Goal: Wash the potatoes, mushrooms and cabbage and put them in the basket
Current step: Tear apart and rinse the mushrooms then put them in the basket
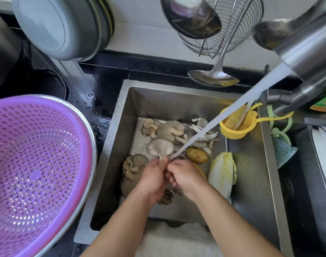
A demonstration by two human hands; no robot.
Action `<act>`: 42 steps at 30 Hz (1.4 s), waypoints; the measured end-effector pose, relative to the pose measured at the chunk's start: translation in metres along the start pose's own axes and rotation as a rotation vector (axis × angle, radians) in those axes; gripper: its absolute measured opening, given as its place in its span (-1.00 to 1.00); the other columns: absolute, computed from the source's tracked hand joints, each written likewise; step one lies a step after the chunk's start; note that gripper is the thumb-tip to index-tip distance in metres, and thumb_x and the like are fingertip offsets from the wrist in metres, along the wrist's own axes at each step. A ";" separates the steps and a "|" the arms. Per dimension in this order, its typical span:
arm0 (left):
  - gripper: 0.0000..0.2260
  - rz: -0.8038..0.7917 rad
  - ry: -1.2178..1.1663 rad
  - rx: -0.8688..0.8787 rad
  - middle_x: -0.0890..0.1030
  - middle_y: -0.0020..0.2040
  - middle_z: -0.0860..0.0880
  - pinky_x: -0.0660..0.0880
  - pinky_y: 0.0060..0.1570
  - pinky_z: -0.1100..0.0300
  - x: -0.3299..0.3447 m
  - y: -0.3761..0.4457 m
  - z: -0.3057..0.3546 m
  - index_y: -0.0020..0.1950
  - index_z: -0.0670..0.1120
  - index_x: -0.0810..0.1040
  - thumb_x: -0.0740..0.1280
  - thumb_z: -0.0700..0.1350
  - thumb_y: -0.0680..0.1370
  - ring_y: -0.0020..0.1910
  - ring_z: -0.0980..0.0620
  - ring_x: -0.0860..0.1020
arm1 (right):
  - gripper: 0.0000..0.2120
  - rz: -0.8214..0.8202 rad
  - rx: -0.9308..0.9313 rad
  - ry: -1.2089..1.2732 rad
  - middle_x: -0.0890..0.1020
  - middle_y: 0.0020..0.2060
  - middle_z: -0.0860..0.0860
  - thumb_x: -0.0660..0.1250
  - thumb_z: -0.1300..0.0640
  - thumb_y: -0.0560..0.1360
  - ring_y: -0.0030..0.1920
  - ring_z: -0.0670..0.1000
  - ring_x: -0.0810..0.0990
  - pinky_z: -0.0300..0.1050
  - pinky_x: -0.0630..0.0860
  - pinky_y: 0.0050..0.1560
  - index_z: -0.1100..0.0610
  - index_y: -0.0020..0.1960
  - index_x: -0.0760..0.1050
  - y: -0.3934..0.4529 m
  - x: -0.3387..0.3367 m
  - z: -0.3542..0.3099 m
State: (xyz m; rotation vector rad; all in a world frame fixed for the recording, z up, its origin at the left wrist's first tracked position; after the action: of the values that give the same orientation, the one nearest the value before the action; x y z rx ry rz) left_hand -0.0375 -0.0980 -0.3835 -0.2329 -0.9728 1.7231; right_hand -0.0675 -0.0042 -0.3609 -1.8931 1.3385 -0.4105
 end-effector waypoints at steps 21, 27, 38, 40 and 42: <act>-0.90 -0.183 -0.066 -0.080 0.63 -0.15 -0.12 0.61 -0.09 0.10 0.010 -0.002 -0.010 0.09 -0.20 0.60 0.32 -0.19 0.67 -0.23 -0.03 0.57 | -0.72 0.262 -0.080 -0.153 0.71 -0.10 0.08 0.20 -0.06 0.67 -0.08 0.15 0.72 0.23 0.66 0.06 0.08 -0.02 0.59 0.007 -0.065 0.016; -0.94 -0.269 0.079 -0.147 0.64 -0.17 -0.19 0.62 -0.07 0.03 0.018 -0.009 -0.017 0.13 -0.16 0.55 0.30 -0.23 0.69 -0.23 -0.12 0.64 | -0.72 0.018 -0.084 0.225 0.74 0.04 0.08 0.51 0.09 0.47 0.06 0.11 0.70 0.00 0.60 0.00 -0.03 0.17 0.62 0.022 -0.036 0.004; -0.86 0.333 0.749 0.224 0.68 -0.07 -0.08 0.66 0.04 -0.11 -0.032 0.002 0.009 -0.03 -0.04 0.59 0.26 -0.15 0.67 -0.11 -0.05 0.67 | -0.74 0.055 0.115 0.325 0.70 0.12 0.06 0.23 -0.06 0.68 0.10 0.08 0.67 0.12 0.63 0.19 0.04 0.22 0.60 0.013 0.016 0.018; -0.75 0.232 0.942 0.337 0.60 0.18 0.01 0.55 0.27 0.04 -0.013 -0.001 0.013 0.21 0.06 0.65 0.27 -0.16 0.63 0.14 0.03 0.59 | -0.75 -0.027 0.149 0.566 0.73 0.08 0.11 0.33 -0.03 0.65 0.11 0.08 0.69 0.08 0.59 0.28 0.12 0.15 0.64 0.008 0.026 0.013; -0.64 0.141 0.779 0.343 0.58 0.27 0.06 0.48 0.30 0.23 0.004 -0.006 0.015 0.29 0.07 0.65 0.28 -0.23 0.58 0.26 0.14 0.55 | -0.82 -0.019 0.155 0.673 0.74 0.04 0.14 0.36 0.08 0.64 0.03 0.08 0.71 0.00 0.64 0.12 0.17 0.12 0.65 0.016 0.019 0.015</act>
State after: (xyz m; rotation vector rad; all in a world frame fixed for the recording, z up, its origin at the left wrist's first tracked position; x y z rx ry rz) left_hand -0.0433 -0.1018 -0.3682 -0.6933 -0.0918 1.6769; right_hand -0.0604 -0.0175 -0.3856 -1.6979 1.6438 -1.2018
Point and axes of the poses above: each hand's wrist, its own y-axis towards the middle knuckle, its own x-axis out of the palm, z = x × y, the point moved 8 cm from there along y, towards the middle knuckle
